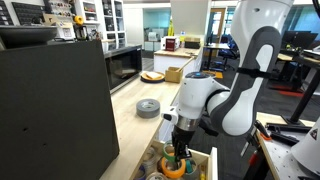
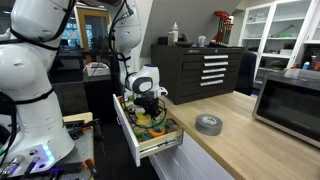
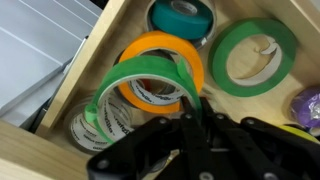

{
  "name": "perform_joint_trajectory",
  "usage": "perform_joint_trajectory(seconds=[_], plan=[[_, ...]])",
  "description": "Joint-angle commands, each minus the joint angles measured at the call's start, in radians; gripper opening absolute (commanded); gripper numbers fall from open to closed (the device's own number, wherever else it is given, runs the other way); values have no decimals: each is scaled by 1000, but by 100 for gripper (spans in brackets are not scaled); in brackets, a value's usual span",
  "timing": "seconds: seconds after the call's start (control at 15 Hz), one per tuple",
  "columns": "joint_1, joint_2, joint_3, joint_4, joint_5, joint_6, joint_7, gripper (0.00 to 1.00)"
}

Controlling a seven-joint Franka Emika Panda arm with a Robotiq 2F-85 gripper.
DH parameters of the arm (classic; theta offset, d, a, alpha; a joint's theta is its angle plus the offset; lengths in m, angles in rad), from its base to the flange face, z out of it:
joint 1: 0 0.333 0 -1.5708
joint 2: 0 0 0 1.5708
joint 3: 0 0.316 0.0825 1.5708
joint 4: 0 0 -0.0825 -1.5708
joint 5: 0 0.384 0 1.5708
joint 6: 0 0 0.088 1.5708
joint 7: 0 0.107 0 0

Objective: Pick up the green masking tape and put it in the open drawer

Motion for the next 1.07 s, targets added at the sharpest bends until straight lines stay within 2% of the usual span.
perform_joint_trajectory(seconds=[0.0, 0.2, 0.27, 0.4, 0.8, 1.0], plan=[[13, 72, -17, 39, -45, 54, 40, 7], [-2, 121, -9, 73, -60, 56, 30, 6], [-13, 130, 4, 82, -65, 46, 24, 35], [-21, 136, 12, 94, -74, 43, 18, 41], [-108, 69, 94, 92, -69, 19, 10, 80], [-124, -8, 116, 88, -48, -73, 36, 98]])
